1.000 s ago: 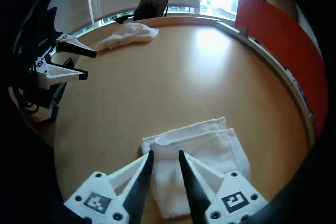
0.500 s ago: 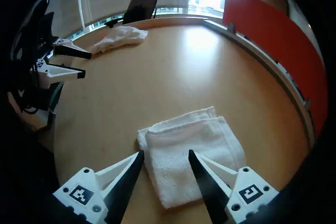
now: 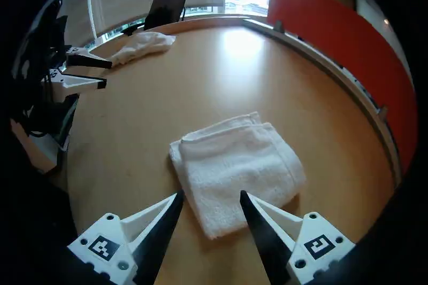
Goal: Fold towel
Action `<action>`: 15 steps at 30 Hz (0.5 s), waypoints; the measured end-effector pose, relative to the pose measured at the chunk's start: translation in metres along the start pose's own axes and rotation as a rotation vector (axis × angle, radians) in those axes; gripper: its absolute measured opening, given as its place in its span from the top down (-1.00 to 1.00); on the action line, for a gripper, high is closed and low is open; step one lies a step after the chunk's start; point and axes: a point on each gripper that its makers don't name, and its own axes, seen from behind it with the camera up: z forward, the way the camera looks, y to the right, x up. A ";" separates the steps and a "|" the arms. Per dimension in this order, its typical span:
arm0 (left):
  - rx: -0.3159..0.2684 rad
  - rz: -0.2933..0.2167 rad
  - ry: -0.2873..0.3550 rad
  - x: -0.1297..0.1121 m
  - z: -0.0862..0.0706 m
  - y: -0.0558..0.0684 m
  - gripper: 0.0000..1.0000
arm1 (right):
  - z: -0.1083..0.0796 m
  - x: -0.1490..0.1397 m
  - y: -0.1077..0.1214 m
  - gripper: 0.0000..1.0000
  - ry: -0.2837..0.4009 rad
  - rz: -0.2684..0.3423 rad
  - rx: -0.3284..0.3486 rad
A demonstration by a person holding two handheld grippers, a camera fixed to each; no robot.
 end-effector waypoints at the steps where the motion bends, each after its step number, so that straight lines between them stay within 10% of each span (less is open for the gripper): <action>1: 0.000 0.000 0.000 0.000 0.000 0.000 -0.87 | -0.002 -0.003 0.000 -0.62 -0.004 0.003 -0.004; 15: -0.002 0.001 0.000 -0.001 -0.001 0.002 -0.87 | -0.010 -0.038 0.000 -0.63 -0.048 0.033 -0.031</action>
